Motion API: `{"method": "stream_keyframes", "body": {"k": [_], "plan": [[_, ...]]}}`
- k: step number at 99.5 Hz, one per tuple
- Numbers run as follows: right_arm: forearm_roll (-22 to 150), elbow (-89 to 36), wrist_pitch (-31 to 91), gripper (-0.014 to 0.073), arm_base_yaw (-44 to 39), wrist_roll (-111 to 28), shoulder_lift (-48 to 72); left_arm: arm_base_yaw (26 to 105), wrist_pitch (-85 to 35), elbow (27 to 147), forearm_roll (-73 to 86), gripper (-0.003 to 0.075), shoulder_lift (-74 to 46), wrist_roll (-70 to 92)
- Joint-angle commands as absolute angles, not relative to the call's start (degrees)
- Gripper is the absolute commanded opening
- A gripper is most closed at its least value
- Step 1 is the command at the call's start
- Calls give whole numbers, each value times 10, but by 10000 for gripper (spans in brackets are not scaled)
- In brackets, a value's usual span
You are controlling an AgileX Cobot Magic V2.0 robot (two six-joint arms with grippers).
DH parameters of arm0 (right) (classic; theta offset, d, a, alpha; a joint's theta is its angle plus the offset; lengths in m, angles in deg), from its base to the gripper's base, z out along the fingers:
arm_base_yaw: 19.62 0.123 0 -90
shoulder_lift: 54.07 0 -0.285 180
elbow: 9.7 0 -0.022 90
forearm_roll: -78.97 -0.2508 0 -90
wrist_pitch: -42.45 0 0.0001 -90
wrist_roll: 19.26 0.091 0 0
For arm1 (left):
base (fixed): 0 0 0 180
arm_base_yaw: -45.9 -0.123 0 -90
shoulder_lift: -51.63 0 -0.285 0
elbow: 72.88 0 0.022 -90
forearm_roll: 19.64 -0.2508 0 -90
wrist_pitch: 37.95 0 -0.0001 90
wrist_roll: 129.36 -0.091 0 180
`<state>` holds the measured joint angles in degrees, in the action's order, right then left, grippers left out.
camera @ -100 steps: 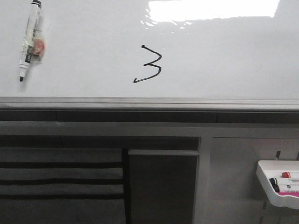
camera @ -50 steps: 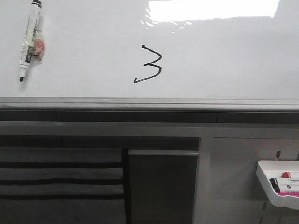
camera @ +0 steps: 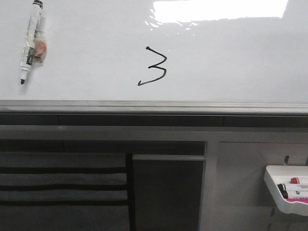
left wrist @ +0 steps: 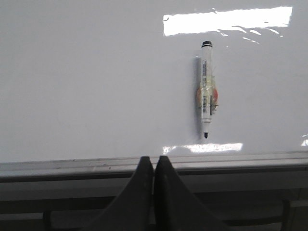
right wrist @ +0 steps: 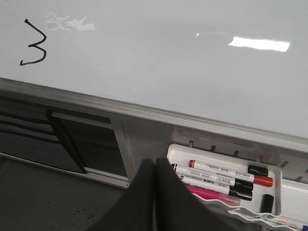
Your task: Write number 3 on whiteboard
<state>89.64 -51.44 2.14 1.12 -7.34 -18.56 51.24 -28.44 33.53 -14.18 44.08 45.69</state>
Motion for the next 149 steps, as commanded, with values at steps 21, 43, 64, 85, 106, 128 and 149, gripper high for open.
{"method": "stream_keyframes", "body": {"k": [21, 43, 64, 85, 106, 128, 149], "plan": [[909, -500, 57, -69, 7, -76, -184, 511, -425, 292, -181, -20, 457, 511], [909, -500, 57, -69, 7, -76, -184, 511, -430, 292, -181, -20, 457, 510], [909, -500, 57, -69, 7, -76, -184, 511, -430, 292, -181, -20, 457, 510], [909, -500, 57, -69, 7, -76, -184, 511, -430, 292, -181, -20, 457, 510], [910, -519, 73, -69, 5, -76, -203, 511, -430, 292, -181, -20, 457, 510], [922, -669, 236, -69, -74, -76, -321, 511, -430, 292, -181, -20, 457, 510], [839, -809, 356, -69, -141, -76, -430, 511, -430, 292, -181, -20, 457, 510]]}}
